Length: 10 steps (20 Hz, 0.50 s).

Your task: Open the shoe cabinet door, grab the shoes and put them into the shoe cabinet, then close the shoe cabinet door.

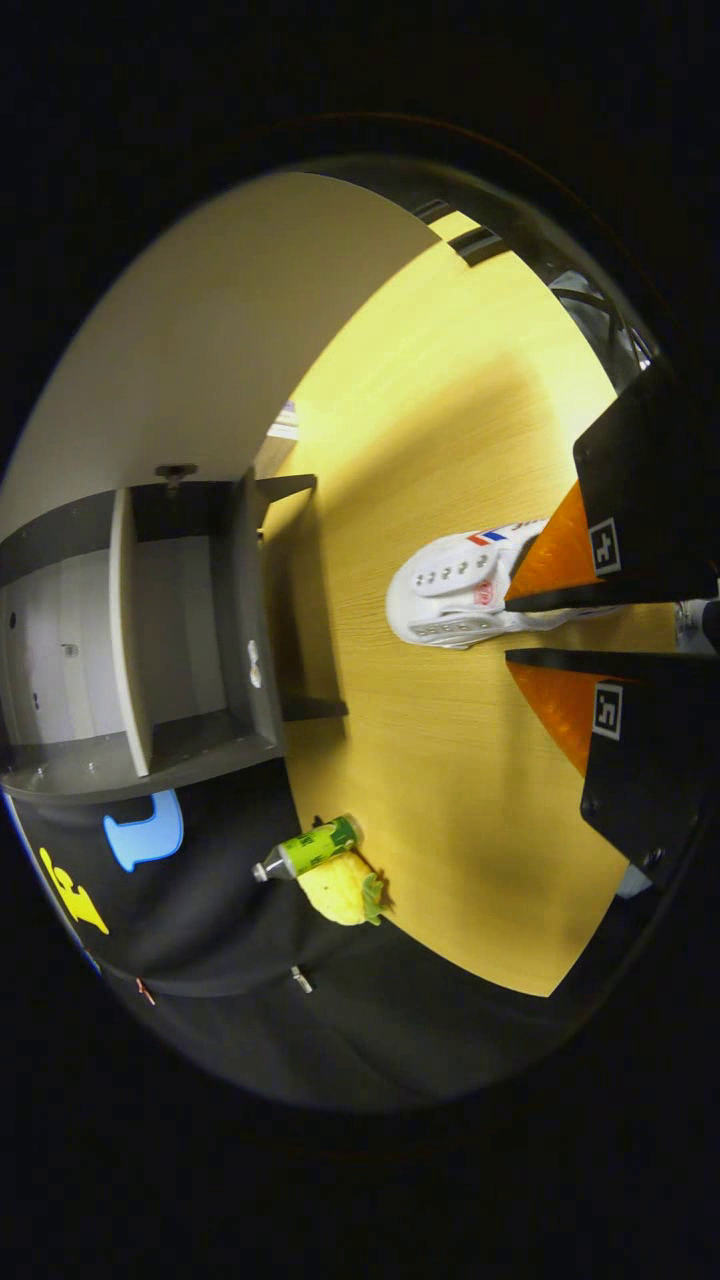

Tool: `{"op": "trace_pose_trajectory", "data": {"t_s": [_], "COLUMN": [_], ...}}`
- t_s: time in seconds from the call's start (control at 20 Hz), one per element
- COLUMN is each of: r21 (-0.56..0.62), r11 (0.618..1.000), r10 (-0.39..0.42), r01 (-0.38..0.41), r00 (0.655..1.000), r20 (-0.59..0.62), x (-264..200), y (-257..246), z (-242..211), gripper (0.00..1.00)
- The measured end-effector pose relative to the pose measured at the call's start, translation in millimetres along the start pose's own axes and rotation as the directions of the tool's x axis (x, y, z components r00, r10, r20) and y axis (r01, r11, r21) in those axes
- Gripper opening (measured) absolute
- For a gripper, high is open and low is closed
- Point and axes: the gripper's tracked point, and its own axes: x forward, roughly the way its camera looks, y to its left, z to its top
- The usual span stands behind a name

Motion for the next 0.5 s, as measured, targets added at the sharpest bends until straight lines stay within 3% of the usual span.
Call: {"op": "trace_pose_trajectory", "data": {"t_s": [0.5], "r21": [-0.015], "r11": [1.000], "r10": [-0.011], "r01": [0.010], "r00": [0.999], "r20": [-0.044], "x": [39], "y": [-2], "z": [-22], "gripper": [0.25]}}
